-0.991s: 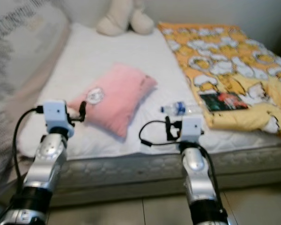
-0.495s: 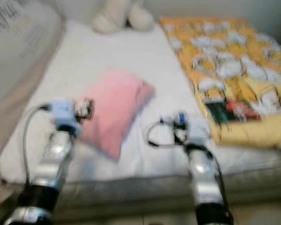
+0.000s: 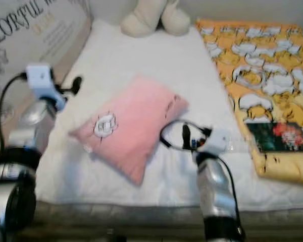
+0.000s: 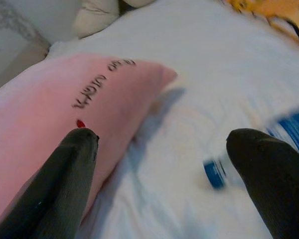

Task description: Clean up the room

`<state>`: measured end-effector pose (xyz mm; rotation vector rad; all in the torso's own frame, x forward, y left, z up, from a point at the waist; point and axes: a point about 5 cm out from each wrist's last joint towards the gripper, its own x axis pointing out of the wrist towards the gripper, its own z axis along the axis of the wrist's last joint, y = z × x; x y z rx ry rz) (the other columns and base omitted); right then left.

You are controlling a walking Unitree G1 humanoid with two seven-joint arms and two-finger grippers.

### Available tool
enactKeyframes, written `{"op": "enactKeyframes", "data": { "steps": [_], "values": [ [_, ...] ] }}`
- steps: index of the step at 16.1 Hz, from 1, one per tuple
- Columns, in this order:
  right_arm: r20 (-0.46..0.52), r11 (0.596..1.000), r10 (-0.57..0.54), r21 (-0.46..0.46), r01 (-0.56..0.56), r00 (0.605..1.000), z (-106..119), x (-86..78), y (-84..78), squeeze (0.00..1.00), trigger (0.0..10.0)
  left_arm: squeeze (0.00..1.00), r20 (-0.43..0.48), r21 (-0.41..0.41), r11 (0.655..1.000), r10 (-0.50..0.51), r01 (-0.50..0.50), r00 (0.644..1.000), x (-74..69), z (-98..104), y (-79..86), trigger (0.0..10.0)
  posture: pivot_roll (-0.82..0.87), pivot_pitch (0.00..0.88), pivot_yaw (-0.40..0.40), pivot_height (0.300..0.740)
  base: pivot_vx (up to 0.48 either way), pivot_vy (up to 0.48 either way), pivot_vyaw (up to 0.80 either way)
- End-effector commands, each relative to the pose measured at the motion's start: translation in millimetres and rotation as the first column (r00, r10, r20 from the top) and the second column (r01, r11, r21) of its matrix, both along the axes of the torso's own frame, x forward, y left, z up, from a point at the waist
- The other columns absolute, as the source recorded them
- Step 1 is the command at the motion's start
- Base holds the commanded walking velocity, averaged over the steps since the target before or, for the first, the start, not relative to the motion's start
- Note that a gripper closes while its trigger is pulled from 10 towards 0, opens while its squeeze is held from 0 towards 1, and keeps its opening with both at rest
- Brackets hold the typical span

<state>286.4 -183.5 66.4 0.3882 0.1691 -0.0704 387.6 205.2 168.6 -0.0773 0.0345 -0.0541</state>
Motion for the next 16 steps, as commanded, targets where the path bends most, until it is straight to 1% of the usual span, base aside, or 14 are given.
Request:
{"op": "enactKeyframes", "data": {
  "steps": [1, 2, 3, 4, 5, 6, 7, 9, 11, 12, 13, 14, 16],
  "values": [
    [-0.023, 0.997, -0.005, 0.071, 0.007, 1.0, -2, -7.2, -1.7, 0.0, 10.0, 0.0, -0.071, -0.036, 0.999, -0.034, 0.032, 0.997, 2.5, -4, 6.3, 10.0, -0.04, 0.103, 0.05, 0.74, 0.0, 0.0, 0.0],
    [-0.028, 0.995, 0.0, 0.096, 0.002, 1.0, -3, -9.1, -1.8, 0.0, 10.0, 0.0, -0.092, -0.051, 0.998, -0.042, 0.037, 0.995, 3.9, -5, 8.5, 10.0, -0.04, 0.109, 0.052, 0.74, 0.0, 0.0, 0.0],
    [-0.019, 0.995, 0.011, 0.096, -0.009, 1.0, 0, -11.8, -1.4, 0.0, 10.0, 0.0, -0.109, -0.051, 0.997, -0.066, 0.061, 0.992, 4.4, -7, 9.4, 10.0, -0.05, 0.13, 0.059, 0.74, 0.0, 0.0, 0.0],
    [-0.023, 0.993, 0.04, 0.114, -0.038, 0.999, 2, -15.7, 1.4, 0.0, 10.0, 0.0, -0.144, -0.059, 0.994, -0.098, 0.09, 0.985, 3.2, -11, 11.2, 10.0, -0.07, 0.162, 0.062, 0.74, 0.0, 0.0, 0.0],
    [-0.034, 0.988, 0.075, 0.14, -0.07, 0.997, 1, -19.7, 6.4, 0.0, 10.0, 0.0, -0.174, -0.056, 0.991, -0.126, 0.118, 0.977, 0.9, -16, 13.6, 10.0, -0.07, 0.18, 0.064, 0.74, 0.0, 0.0, 0.0],
    [-0.043, 0.985, 0.093, 0.147, -0.085, 0.995, 0, -20.8, 8.9, 0.0, 10.0, 0.0, -0.184, -0.048, 0.991, -0.133, 0.126, 0.974, 0.0, -18, 15.3, 10.0, -0.08, 0.188, 0.065, 0.74, 0.0, 0.0, 0.0],
    [-0.058, 0.977, 0.134, 0.175, -0.122, 0.989, -3, -20.0, 15.9, 0.0, 10.0, 0.0, -0.197, -0.041, 0.991, -0.135, 0.13, 0.971, -1.2, -20, 19.1, 10.0, -0.08, 0.201, 0.07, 0.74, 0.0, 0.0, 0.0],
    [-0.087, 0.966, 0.203, 0.18, -0.185, 0.975, -10, -11.0, 28.4, 0.0, 10.0, 0.0, -0.213, -0.043, 0.99, -0.139, 0.132, 0.967, -1.9, -22, 22.2, 10.0, -0.09, 0.221, 0.077, 0.74, 0.0, 0.0, 0.0],
    [-0.069, 0.947, 0.248, 0.226, -0.227, 0.966, -7, 2.1, 42.1, 0.0, 10.0, 0.0, -0.216, -0.04, 0.991, -0.133, 0.127, 0.967, -1.8, -22, 24.3, 10.0, -0.09, 0.23, 0.08, 0.74, 0.0, 0.0, 0.0],
    [-0.036, 0.929, 0.292, 0.247, -0.275, 0.956, 2, 13.5, 59.7, 0.0, 10.0, 0.0, -0.208, -0.042, 0.992, -0.123, 0.117, 0.97, -1.5, -19, 28.4, 10.0, -0.08, 0.234, 0.083, 0.74, 0.0, 0.0, 0.0],
    [-0.027, 0.924, 0.301, 0.254, -0.284, 0.953, 4, 16.3, 64.0, 0.0, 10.0, 0.0, -0.206, -0.042, 0.992, -0.122, 0.115, 0.971, -1.5, -18, 29.5, 10.0, -0.08, 0.234, 0.083, 0.74, 0.0, 0.0, 0.0],
    [0.018, 0.894, 0.331, 0.314, -0.32, 0.943, 16, 25.0, 81.5, 0.0, 10.0, 0.0, -0.203, -0.046, 0.993, -0.114, 0.107, 0.973, -2.3, -17, 34.1, 10.0, -0.07, 0.232, 0.076, 0.74, 0.0, 0.0, 0.0],
    [0.046, 0.869, 0.353, 0.353, -0.346, 0.934, 22, 27.8, 92.2, 0.0, 10.0, 0.0, -0.202, -0.059, 0.993, -0.116, 0.106, 0.972, -3.2, -18, 36.3, 10.0, -0.07, 0.23, 0.073, 0.74, 0.0, 0.0, 0.0]
  ]
}}
